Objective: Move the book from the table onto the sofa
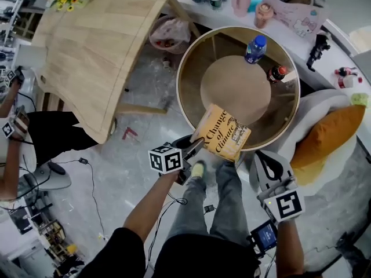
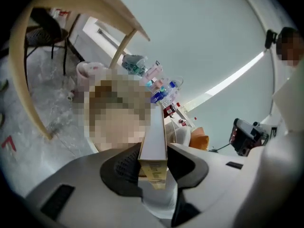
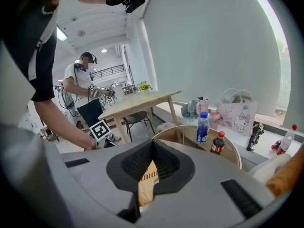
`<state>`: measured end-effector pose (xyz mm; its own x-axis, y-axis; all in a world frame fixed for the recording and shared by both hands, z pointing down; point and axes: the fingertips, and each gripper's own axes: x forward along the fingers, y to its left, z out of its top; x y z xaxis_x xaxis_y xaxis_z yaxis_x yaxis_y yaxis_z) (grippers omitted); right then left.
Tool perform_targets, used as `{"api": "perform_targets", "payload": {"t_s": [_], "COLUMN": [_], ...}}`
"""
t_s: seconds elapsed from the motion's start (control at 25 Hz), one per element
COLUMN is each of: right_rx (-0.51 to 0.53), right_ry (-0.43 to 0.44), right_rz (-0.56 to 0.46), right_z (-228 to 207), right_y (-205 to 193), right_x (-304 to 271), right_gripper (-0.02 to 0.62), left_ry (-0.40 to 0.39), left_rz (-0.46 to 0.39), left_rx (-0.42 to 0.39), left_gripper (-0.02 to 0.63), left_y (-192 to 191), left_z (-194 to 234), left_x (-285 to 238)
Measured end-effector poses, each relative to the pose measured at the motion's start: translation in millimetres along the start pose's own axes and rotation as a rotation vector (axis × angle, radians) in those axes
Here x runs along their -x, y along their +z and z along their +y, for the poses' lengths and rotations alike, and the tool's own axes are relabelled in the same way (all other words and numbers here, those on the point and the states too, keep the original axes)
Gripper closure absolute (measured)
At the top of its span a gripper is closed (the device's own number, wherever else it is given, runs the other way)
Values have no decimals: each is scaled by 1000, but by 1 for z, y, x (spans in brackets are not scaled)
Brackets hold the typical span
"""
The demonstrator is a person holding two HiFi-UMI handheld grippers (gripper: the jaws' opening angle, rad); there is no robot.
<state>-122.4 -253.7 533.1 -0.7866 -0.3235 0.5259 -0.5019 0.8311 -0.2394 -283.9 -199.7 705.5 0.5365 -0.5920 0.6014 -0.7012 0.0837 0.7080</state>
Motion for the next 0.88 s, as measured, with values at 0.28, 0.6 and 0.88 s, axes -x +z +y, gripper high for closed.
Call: {"api": "perform_targets", "payload": {"t_s": [0.28, 0.6, 0.88], "right_rx": [20, 36, 28], "right_ry": [-30, -71, -104], "right_rz": [-43, -109, -118], "right_z": [-11, -20, -26], "right_y": [36, 55, 52], "right_x": [25, 37, 39], "right_gripper": [589, 589, 589], "left_ry": [206, 276, 252], "left_rz": [-35, -20, 12], "left_rx": [-281, -574, -661], "left_gripper": [448, 448, 418], "left_y": [60, 59, 53], "left_z": [-24, -55, -57], "left_x": [14, -3, -32]}}
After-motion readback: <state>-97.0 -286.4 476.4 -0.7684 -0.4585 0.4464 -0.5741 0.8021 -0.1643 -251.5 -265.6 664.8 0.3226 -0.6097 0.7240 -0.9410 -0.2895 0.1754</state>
